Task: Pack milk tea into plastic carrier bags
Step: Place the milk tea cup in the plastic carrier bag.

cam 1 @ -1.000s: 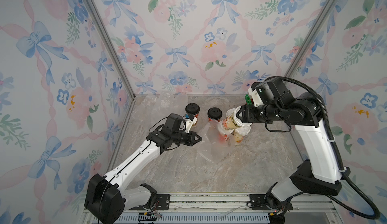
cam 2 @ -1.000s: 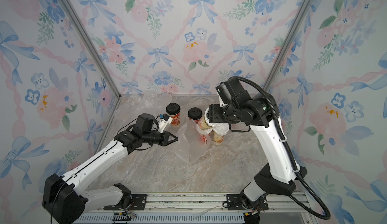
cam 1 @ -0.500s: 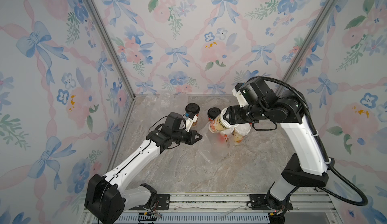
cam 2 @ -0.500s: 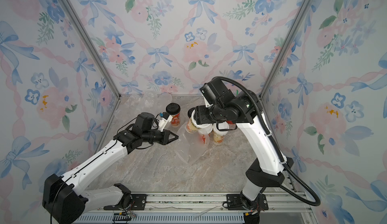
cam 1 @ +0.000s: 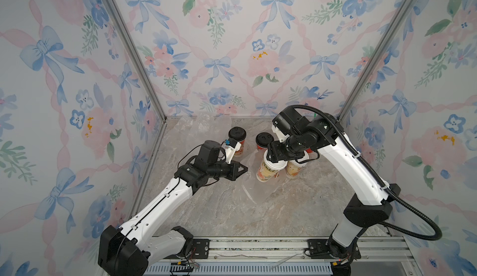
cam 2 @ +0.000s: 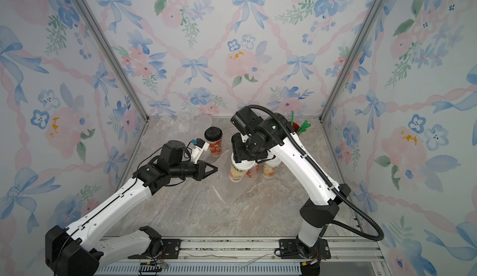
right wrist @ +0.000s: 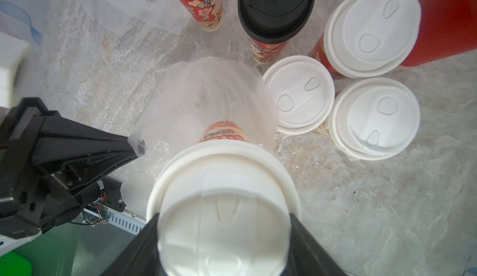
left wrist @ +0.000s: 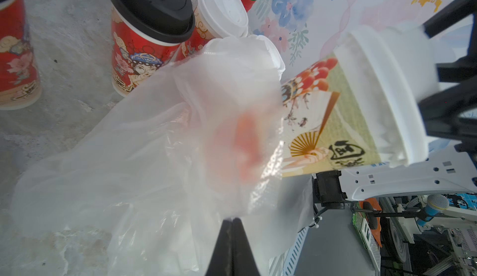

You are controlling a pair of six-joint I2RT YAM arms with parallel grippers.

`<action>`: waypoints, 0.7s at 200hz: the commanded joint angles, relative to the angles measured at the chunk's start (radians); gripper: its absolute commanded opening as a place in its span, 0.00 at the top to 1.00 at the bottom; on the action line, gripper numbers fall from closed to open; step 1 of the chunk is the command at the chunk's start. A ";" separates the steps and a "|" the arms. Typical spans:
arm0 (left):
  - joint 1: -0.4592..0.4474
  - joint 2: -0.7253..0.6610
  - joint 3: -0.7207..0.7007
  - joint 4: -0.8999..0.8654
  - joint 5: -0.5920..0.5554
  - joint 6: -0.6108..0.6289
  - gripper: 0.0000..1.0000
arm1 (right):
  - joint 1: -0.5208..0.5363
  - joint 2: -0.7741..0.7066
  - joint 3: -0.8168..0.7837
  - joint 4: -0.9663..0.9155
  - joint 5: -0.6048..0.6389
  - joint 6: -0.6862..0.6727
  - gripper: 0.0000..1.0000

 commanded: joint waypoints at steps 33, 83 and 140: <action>0.004 -0.033 -0.029 0.001 -0.005 -0.006 1.00 | -0.004 0.084 0.057 0.102 -0.033 0.007 0.47; 0.018 -0.056 -0.050 0.001 -0.003 -0.009 1.00 | -0.011 0.128 0.094 0.149 -0.073 0.009 0.47; 0.149 -0.178 -0.061 -0.004 -0.059 -0.050 0.40 | -0.008 0.153 0.068 0.189 -0.138 0.003 0.47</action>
